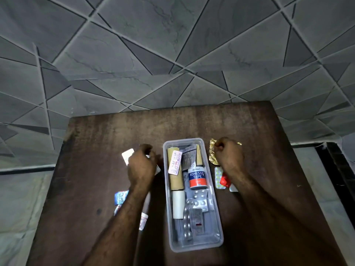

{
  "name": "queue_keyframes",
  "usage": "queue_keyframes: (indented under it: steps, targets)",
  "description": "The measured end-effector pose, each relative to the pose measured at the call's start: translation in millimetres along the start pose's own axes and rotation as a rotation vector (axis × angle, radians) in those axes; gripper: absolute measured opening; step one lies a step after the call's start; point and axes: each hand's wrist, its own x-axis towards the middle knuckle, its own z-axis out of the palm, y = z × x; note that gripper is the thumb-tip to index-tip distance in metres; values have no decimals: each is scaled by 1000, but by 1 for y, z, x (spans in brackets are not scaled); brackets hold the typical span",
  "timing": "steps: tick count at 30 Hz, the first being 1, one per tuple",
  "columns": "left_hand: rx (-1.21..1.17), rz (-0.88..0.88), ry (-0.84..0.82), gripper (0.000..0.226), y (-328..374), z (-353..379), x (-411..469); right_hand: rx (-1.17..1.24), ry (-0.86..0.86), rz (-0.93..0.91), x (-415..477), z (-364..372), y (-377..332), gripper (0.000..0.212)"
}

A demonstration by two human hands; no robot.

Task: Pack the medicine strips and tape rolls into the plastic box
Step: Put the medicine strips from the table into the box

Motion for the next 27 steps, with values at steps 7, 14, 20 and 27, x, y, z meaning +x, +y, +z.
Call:
queue_keyframes:
  steps: [7, 14, 20, 27]
  targets:
    - [212, -229, -32, 50, -75, 4, 29, -43, -60, 221, 19, 11, 67, 65]
    - [195, -274, -9, 53, -73, 11, 37, -95, 8, 277, 28, 28, 75, 65]
    - [82, -268, 5, 51, -74, 3, 35, 44, -81, 348, 45, 41, 102, 66]
    - [-36, -253, 17, 57, -61, -17, 24, 509, -8, 467, 30, 11, 77, 18]
